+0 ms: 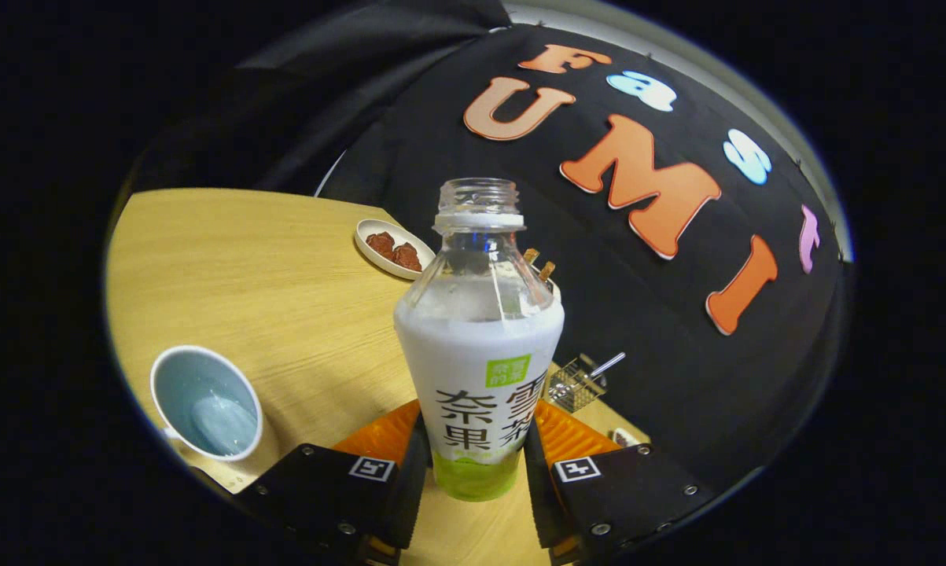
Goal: Take the bottle from table, then pour the juice into the cup, finally place the bottle on the coaster
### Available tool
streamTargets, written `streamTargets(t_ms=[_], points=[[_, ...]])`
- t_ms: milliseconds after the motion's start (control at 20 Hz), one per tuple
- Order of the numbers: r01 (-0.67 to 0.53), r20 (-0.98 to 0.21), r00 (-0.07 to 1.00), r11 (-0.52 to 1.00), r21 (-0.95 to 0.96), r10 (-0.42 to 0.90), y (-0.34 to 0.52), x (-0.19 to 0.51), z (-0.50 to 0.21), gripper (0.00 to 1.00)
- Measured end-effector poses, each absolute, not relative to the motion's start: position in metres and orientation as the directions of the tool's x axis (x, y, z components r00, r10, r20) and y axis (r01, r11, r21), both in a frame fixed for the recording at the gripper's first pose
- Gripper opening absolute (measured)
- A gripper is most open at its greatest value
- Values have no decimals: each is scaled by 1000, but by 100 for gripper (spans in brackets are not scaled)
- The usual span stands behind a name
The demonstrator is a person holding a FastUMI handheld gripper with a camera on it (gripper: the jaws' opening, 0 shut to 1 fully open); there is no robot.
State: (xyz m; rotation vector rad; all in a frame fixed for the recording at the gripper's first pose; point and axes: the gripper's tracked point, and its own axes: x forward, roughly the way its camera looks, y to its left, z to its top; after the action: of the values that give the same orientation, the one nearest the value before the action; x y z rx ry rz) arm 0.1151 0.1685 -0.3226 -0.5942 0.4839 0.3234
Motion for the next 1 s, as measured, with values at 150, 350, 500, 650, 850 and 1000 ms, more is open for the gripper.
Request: streamTargets(t_ms=[150,350,500,650,850,1000], points=[[-377,-525,836,862,-338,160,165,130,-335,60],[-340,-536,823,920,-197,189,164,144,-347,59],[-307,-525,829,942,-138,193,165,160,-356,59],[-282,-520,832,955,-95,194,164,166,-362,60],[-255,-510,837,966,-40,200,161,170,-368,59],[-240,-501,841,971,-6,205,159,169,-373,62]])
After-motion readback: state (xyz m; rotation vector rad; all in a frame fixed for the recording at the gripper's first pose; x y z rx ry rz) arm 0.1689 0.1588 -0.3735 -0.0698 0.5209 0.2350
